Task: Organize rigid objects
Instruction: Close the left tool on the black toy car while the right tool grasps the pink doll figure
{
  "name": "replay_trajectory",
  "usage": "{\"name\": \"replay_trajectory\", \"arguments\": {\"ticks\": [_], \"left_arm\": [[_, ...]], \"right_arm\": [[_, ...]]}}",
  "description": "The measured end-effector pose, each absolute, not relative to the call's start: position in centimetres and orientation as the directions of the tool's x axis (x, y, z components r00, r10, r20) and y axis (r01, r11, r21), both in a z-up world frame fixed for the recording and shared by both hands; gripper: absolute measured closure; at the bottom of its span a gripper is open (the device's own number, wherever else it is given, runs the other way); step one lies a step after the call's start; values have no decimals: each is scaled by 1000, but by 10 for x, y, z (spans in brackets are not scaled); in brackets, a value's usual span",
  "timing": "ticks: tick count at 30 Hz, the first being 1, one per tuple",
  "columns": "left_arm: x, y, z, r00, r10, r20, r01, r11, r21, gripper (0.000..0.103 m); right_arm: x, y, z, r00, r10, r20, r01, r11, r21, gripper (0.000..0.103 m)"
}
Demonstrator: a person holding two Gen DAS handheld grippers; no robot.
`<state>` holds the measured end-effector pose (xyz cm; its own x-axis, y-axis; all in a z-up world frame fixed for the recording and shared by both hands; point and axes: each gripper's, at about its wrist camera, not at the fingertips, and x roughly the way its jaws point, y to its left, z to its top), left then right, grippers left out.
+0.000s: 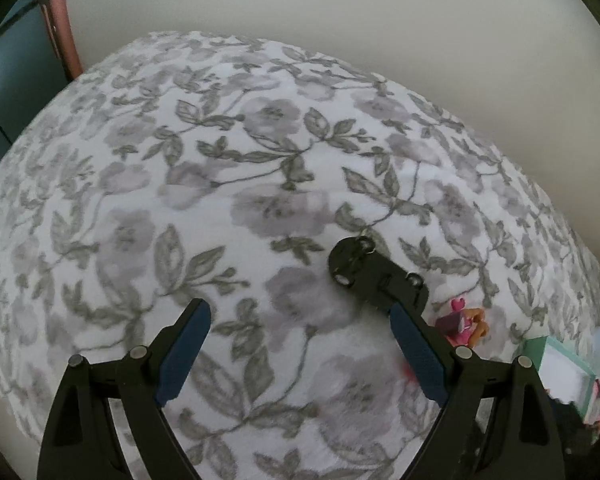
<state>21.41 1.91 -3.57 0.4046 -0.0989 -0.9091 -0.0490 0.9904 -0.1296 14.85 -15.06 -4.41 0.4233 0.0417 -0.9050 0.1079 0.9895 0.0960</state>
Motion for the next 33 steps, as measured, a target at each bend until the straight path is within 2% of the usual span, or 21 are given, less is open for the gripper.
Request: {"name": "replay_trajectory", "arguments": {"ticks": [9,16,33], "left_arm": [[237,-4,-47,400,-162,-902,34,986,-163,11],[242,-14,-55,402,-164,-901,142,983,-116,11],[247,5,-53,424,-215,-880,143,975,-169,11]], "right_arm": [[167,-144,-62,435,83,-896,75,989,128,3],[176,-146,-72,433,85,-897,64,990,125,3],[196,-152,-72,487,145,-862,104,969,222,4]]}}
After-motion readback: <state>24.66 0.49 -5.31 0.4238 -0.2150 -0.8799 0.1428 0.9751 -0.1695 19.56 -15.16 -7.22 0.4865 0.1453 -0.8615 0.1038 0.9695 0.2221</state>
